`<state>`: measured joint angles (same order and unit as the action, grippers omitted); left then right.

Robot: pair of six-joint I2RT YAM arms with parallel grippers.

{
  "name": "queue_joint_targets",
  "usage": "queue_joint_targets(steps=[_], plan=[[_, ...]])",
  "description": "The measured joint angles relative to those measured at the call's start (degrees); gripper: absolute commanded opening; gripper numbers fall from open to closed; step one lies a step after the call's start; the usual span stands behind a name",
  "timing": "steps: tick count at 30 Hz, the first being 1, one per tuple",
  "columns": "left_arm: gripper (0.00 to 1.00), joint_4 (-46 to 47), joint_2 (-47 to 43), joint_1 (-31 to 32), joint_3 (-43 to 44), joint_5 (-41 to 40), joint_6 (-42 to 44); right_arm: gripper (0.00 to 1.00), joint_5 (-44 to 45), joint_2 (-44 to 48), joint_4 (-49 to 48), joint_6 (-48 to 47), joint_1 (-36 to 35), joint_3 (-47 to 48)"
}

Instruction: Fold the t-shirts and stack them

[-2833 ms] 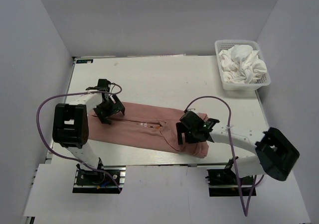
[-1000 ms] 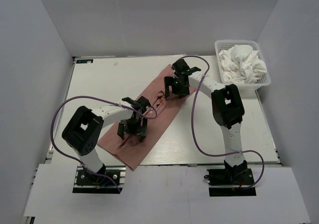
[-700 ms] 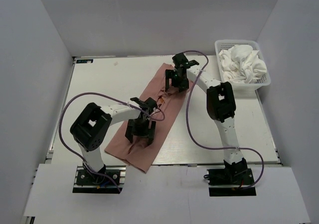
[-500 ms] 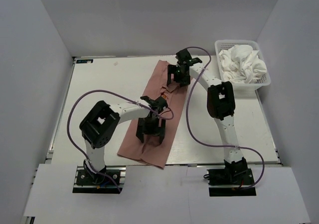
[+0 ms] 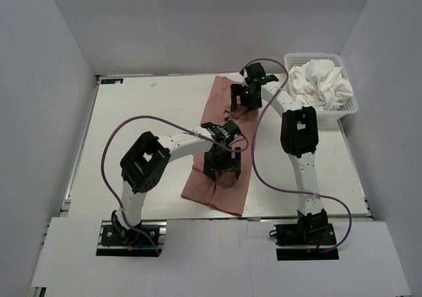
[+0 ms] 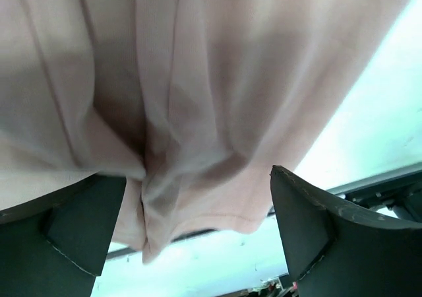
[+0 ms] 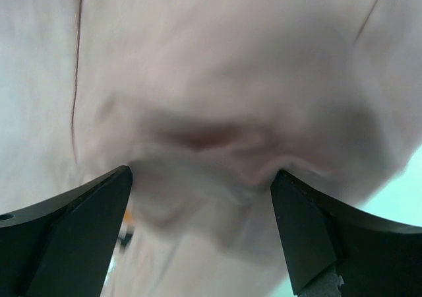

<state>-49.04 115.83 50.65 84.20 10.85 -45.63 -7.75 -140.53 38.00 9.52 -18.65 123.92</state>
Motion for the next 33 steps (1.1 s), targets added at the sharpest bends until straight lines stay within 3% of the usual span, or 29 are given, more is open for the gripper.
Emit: queue_joint_targets(steps=[8,13,17,22,24,28,33], plan=[[1.0,-3.0,-13.1,0.8,-2.4,-7.0,-0.5,0.9,-1.5,17.8,2.3,-0.8,-2.1,-15.5],[1.0,-3.7,-30.5,-0.3,-16.8,-11.8,-4.3,0.9,0.0,36.7,-1.9,-0.2,-6.1,-35.0],[1.0,-4.6,-38.4,-3.0,-28.7,-14.3,-8.2,0.9,2.1,52.9,-7.0,0.3,-13.8,-56.6],[1.0,-3.3,-39.4,-7.2,-38.0,-14.8,-11.3,0.9,4.5,66.5,-8.6,2.9,-28.2,-74.5],[0.98,-1.9,-39.4,-8.5,-39.5,-14.6,-11.8,0.9,6.1,68.8,-8.2,3.8,-34.0,-77.9],[0.81,2.8,-39.1,-9.7,-42.1,-13.0,-12.2,0.9,8.7,67.5,-8.2,5.5,-46.2,-79.6],[0.73,7.2,-39.5,-9.7,-46.8,-9.7,-13.1,0.9,13.6,62.5,-7.8,8.0,-54.6,-79.6]])
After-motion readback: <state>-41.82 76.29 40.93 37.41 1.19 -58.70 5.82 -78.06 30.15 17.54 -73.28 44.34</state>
